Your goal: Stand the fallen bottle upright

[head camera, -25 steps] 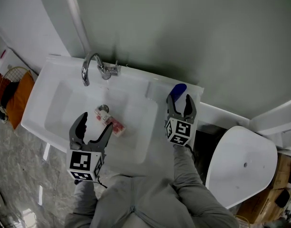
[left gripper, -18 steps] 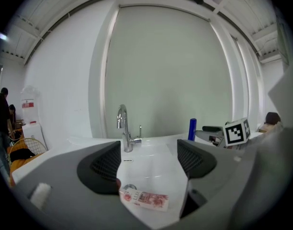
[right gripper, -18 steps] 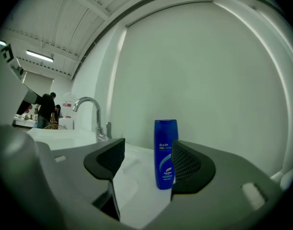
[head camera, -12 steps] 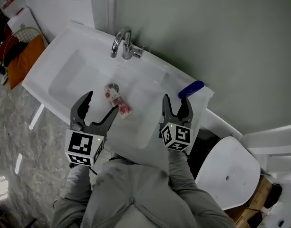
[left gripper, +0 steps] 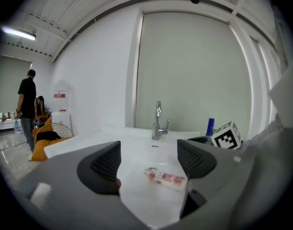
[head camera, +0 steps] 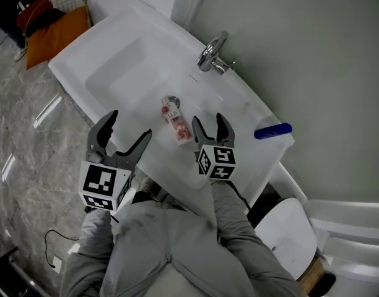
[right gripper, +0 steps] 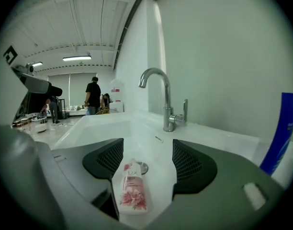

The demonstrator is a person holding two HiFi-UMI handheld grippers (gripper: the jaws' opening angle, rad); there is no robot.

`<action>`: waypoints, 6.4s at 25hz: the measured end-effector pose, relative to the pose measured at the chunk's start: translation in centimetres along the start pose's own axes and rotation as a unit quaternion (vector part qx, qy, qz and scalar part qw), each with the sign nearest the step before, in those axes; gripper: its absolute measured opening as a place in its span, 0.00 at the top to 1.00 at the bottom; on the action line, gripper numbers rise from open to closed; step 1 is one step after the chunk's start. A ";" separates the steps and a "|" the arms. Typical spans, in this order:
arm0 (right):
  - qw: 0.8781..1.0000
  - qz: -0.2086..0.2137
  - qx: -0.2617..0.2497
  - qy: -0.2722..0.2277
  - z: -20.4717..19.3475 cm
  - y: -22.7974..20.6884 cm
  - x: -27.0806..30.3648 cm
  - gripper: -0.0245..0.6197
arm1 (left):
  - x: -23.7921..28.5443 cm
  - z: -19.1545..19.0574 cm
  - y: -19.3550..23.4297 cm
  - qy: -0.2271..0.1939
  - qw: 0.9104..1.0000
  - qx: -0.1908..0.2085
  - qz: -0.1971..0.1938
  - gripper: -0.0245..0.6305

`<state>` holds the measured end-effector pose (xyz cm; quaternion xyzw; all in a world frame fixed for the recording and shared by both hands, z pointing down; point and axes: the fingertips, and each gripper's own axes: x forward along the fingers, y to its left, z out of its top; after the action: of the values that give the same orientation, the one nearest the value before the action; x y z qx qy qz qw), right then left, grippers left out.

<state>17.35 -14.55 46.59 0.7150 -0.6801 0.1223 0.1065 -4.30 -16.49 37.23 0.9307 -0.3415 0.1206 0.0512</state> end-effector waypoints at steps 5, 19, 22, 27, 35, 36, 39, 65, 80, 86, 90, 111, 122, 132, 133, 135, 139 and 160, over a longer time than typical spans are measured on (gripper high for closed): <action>0.997 0.034 -0.013 0.074 -3.7 2.9 3.4 0.46 | -2.3 -2.1 3.7 0.012 0.999 -0.025 0.039 0.32; 0.965 0.061 -0.045 0.250 -12.0 5.8 10.0 0.41 | -4.3 -5.6 10.8 0.029 0.993 -0.070 0.092 0.32; 0.955 0.057 -0.047 0.289 -13.8 5.2 10.8 0.40 | -4.4 -6.4 11.6 0.041 0.992 -0.079 0.095 0.32; 0.939 0.062 -0.054 0.333 -16.2 4.9 11.4 0.40 | -4.5 -6.5 13.0 0.035 0.990 -0.082 0.110 0.32; 0.911 0.083 -0.060 0.399 -18.9 5.5 12.9 0.40 | -5.2 -8.2 14.6 0.057 0.986 -0.094 0.128 0.32; 0.902 0.088 -0.058 0.418 -19.3 5.5 12.9 0.40 | -5.4 -8.3 14.7 0.060 0.985 -0.096 0.129 0.32; 0.864 0.109 -0.083 0.485 -20.1 6.0 13.2 0.40 | -5.6 -8.5 15.1 0.059 0.984 -0.098 0.133 0.32; 0.788 0.098 -0.120 0.596 -20.6 5.9 13.7 0.44 | -5.9 -8.1 15.0 0.045 0.984 -0.100 0.139 0.32; 0.852 0.099 -0.098 0.505 -16.3 6.7 12.5 0.44 | -6.1 -6.3 13.7 0.028 0.989 -0.085 0.120 0.32; 0.897 0.090 -0.054 0.430 -11.5 5.9 10.9 0.44 | -4.9 -4.7 11.8 0.023 0.993 -0.075 0.084 0.32; 0.924 0.077 -0.034 0.372 -7.6 4.7 9.2 0.44 | -3.7 -3.3 10.0 0.007 0.996 -0.063 0.059 0.32; 0.986 -0.130 0.072 0.079 6.0 -10.9 -10.4 0.44 | 5.3 2.4 -5.4 -0.019 0.990 0.015 -0.137 0.32; 0.955 -0.264 0.133 0.029 -0.4 -18.1 -17.8 0.44 | 7.6 3.4 -12.9 -0.007 0.976 0.063 -0.207 0.32; 0.948 -0.293 0.122 -0.005 -4.0 -19.5 -18.1 0.44 | 8.0 3.0 -16.6 0.015 0.969 0.097 -0.228 0.32; 0.948 -0.297 0.114 -0.010 -4.0 -19.5 -18.0 0.44 | 8.0 3.0 -16.8 0.016 0.968 0.100 -0.229 0.32; 0.948 -0.301 0.103 -0.020 -4.0 -19.5 -17.8 0.44 | 8.0 2.9 -17.0 0.019 0.967 0.104 -0.230 0.32; 0.950 -0.301 0.085 -0.023 -3.8 -19.2 -17.5 0.44 | 7.8 2.7 -17.6 0.024 0.967 0.108 -0.231 0.32; 0.953 -0.299 0.047 -0.019 -4.6 -16.4 -19.4 0.44 | 6.6 2.0 -20.6 0.026 0.959 0.117 -0.258 0.32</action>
<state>32.74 6.13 44.99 0.8919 -0.4309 0.1029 0.0913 14.33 -5.28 36.75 0.9832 -0.0721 0.1665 -0.0197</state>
